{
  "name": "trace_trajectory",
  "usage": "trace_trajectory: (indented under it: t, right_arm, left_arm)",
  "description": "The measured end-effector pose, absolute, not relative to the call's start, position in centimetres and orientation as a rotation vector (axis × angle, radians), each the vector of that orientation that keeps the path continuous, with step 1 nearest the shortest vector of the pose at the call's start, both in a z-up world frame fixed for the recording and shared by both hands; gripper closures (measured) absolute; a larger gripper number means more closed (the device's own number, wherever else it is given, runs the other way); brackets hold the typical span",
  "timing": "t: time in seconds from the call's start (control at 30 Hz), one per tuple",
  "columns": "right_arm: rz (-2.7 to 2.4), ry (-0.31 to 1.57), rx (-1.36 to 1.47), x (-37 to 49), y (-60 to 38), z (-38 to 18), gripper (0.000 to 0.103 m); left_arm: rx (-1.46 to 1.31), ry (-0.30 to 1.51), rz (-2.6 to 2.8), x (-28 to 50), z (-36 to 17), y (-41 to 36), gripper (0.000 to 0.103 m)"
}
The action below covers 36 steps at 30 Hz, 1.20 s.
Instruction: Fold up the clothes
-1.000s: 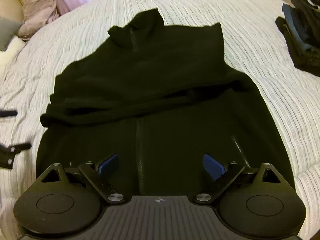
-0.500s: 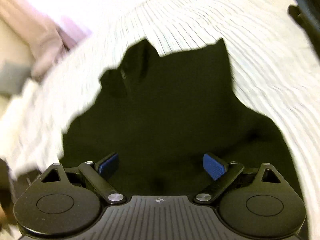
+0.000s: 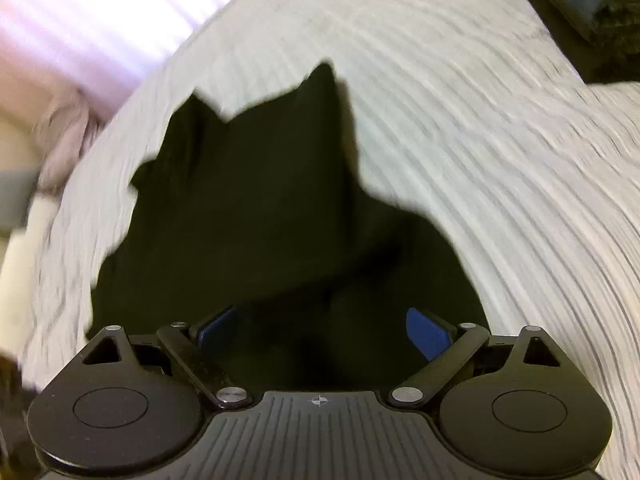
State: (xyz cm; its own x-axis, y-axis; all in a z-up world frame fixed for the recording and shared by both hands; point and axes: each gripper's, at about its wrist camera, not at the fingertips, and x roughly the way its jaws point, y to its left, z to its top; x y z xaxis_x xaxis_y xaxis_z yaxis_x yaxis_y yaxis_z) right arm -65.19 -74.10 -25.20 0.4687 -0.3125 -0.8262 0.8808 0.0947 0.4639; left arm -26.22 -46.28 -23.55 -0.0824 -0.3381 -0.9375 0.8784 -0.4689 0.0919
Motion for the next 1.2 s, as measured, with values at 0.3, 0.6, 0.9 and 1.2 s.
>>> trace_trajectory:
  t: [0.3, 0.6, 0.9, 1.2]
  right_arm:
    - [-1.014, 0.764, 1.216, -68.2, -64.9, -26.3, 0.009]
    - [-1.101, 0.851, 1.142, -67.9, -58.2, -23.3, 0.009]
    - [-1.102, 1.026, 0.760, -63.8, -47.9, -18.7, 0.009]
    - [-0.990, 1.123, 0.539, -62.8, -43.2, -17.8, 0.009]
  left_arm:
    - [1.424, 0.669, -1.759, -29.2, -25.7, -38.1, 0.005]
    - [1.469, 0.549, -1.816, -27.5, -24.6, -29.5, 0.005]
    - [1.494, 0.257, -1.929, -27.9, -23.0, -19.7, 0.005]
    - [1.581, -0.173, -1.964, -33.1, -26.4, -15.5, 0.018]
